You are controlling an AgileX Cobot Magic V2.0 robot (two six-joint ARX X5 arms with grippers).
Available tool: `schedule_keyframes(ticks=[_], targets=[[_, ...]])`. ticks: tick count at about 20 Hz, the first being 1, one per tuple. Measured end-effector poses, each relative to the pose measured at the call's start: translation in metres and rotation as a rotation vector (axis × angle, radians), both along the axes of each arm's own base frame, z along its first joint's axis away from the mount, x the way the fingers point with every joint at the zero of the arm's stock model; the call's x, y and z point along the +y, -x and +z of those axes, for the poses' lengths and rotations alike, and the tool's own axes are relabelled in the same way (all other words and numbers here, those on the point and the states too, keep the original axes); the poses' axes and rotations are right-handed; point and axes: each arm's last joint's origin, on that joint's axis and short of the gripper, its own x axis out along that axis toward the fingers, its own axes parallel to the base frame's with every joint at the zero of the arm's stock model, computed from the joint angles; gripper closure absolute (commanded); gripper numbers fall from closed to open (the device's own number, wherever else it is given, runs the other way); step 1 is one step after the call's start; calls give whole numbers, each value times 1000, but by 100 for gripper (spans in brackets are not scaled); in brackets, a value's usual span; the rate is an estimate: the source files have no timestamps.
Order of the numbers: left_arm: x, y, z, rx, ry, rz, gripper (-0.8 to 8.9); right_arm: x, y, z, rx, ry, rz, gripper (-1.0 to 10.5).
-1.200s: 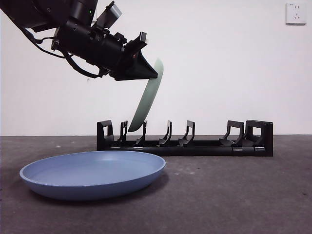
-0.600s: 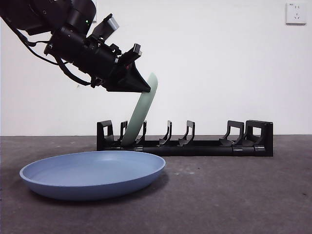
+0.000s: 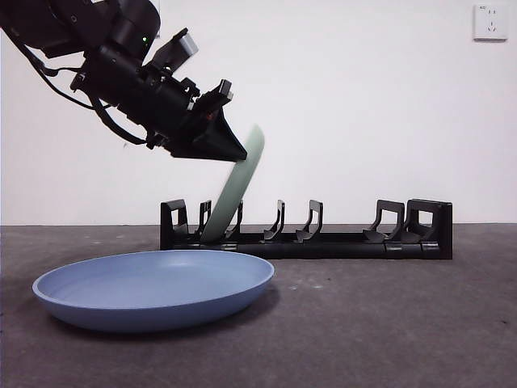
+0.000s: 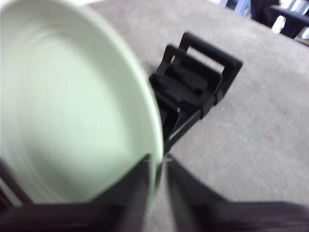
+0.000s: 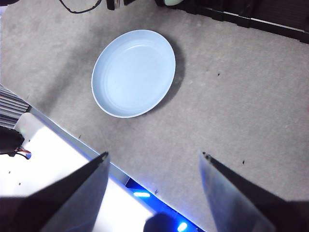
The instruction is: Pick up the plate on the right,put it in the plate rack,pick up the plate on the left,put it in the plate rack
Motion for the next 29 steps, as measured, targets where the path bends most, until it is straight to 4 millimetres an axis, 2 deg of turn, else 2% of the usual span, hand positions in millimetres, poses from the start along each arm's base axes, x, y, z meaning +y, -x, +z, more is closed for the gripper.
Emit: schedule_keyframes(ticks=[8, 12, 14, 18, 21, 24, 29], targets=[[0, 2, 1, 14, 21, -46, 648, 0, 0, 0, 0, 0, 0, 633], [1, 7, 8, 26, 19, -51, 646, 0, 0, 0, 0, 0, 0, 633], [3, 12, 17, 27, 19, -53, 643, 0, 0, 0, -3, -1, 0, 633], [9, 26, 43, -13, 35, -55, 530, 1, -2, 2, -33, -9, 0, 633], [15, 41, 67, -48, 48, -55, 527, 1, -4, 3, -48, -13, 0, 633], [24, 60, 88, -65, 46, -60, 526, 1, -4, 3, -48, -13, 0, 633], [42, 105, 123, -100, 12, -89, 525, 3, -10, 3, -73, -20, 0, 633]])
